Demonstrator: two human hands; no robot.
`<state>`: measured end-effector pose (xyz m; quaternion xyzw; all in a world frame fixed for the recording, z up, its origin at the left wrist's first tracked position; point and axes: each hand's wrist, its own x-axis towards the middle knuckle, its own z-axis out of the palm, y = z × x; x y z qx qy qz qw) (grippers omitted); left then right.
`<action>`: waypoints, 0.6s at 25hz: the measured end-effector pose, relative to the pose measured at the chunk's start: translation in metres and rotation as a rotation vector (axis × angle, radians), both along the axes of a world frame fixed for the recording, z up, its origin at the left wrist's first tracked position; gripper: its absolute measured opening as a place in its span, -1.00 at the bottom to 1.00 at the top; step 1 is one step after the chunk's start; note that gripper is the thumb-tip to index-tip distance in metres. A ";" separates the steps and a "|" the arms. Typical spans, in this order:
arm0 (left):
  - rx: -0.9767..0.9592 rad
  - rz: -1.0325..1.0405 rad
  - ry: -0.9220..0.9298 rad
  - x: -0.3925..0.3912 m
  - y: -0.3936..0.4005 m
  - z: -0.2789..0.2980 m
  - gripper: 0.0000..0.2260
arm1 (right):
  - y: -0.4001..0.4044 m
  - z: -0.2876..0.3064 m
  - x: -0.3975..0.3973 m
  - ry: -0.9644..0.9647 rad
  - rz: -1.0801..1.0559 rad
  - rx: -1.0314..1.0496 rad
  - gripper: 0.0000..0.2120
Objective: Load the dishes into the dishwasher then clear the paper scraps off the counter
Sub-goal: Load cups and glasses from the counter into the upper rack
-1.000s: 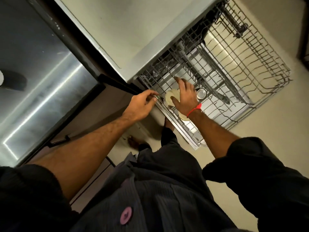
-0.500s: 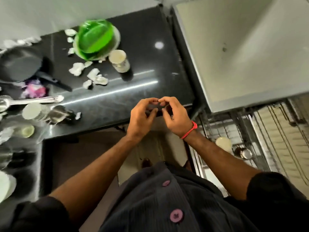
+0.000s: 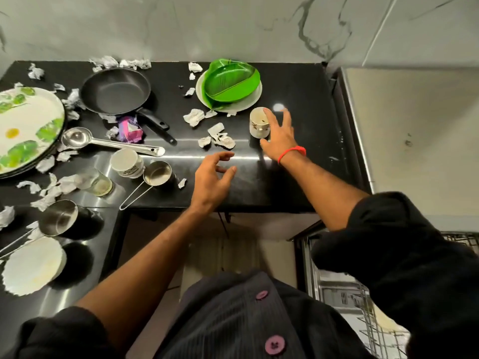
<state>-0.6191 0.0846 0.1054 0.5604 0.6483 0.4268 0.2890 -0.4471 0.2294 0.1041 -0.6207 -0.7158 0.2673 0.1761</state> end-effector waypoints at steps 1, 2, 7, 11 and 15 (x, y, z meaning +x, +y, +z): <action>-0.015 -0.001 -0.023 0.000 0.005 0.001 -0.73 | 0.011 -0.003 0.000 -0.074 -0.018 -0.034 -0.35; -0.034 -0.007 -0.039 0.001 0.010 0.002 -0.74 | 0.018 -0.007 0.001 -0.131 -0.015 -0.049 -0.45; -0.095 -0.074 -0.075 0.008 0.037 0.005 -0.66 | 0.005 -0.015 0.011 -0.074 0.023 0.062 -0.77; -0.109 -0.241 -0.078 0.023 0.056 0.005 -0.46 | -0.049 0.002 0.030 0.180 0.177 0.190 -0.80; -0.237 -0.484 -0.343 0.067 0.047 0.014 -0.55 | -0.111 0.020 0.065 0.398 -0.066 0.206 -0.68</action>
